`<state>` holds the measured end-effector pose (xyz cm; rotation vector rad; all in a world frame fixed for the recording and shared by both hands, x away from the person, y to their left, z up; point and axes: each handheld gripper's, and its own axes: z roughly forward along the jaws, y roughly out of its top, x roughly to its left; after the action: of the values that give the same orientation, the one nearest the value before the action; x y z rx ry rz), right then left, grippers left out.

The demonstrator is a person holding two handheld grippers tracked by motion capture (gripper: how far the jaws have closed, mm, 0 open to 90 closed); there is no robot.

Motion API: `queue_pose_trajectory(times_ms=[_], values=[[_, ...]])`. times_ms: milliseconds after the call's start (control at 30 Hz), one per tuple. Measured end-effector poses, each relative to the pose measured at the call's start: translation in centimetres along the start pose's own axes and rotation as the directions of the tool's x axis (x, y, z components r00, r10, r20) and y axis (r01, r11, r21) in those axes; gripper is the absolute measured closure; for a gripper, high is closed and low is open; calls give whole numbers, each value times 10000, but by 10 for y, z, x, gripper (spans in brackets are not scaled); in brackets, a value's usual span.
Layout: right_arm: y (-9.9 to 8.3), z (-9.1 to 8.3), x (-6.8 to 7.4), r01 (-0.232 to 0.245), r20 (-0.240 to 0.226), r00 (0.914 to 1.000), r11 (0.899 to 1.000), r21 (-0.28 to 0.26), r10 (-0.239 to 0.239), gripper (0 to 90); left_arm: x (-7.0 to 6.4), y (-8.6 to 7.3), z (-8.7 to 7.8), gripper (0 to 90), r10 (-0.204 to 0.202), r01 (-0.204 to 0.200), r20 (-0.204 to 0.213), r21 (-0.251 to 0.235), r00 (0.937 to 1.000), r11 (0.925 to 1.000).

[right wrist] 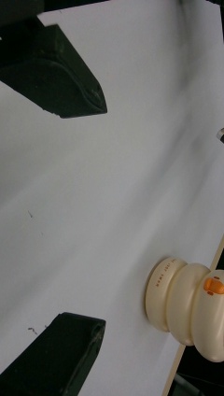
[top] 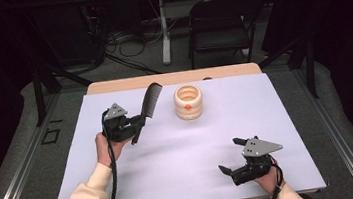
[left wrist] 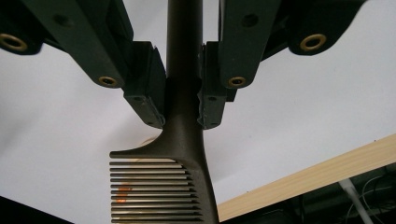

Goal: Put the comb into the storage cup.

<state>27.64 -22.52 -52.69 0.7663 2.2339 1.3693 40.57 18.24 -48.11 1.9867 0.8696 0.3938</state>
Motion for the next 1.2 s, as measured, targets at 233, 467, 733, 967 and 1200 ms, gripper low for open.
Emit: queue_pose_trajectory(times_ms=[233, 467, 733, 967, 1200], values=[[0, 1, 0, 2, 16, 10000, 10000, 62, -2, 0, -2, 8, 4, 724, 109, -108, 124, -71, 9999, 9999], [0, 1, 0, 9, 26, 10000, 10000, 59, -10, 0, -2, 12, 9, 724, 107, -104, 200, -123, 9997, 9999], [0, 1, 0, 13, 25, 10000, 10000, 48, -13, 0, -2, 17, 13, 724, 152, -148, 267, -131, 9995, 9998], [0, 1, 0, 30, 29, 10000, 10000, 57, -30, 0, -1, 21, 17, 724, 209, -204, 353, -150, 9992, 9997], [0, 1, 0, 32, 39, 10000, 10000, 51, -32, 0, -2, 25, 20, 724, 214, -206, 426, -187, 9989, 9996]])
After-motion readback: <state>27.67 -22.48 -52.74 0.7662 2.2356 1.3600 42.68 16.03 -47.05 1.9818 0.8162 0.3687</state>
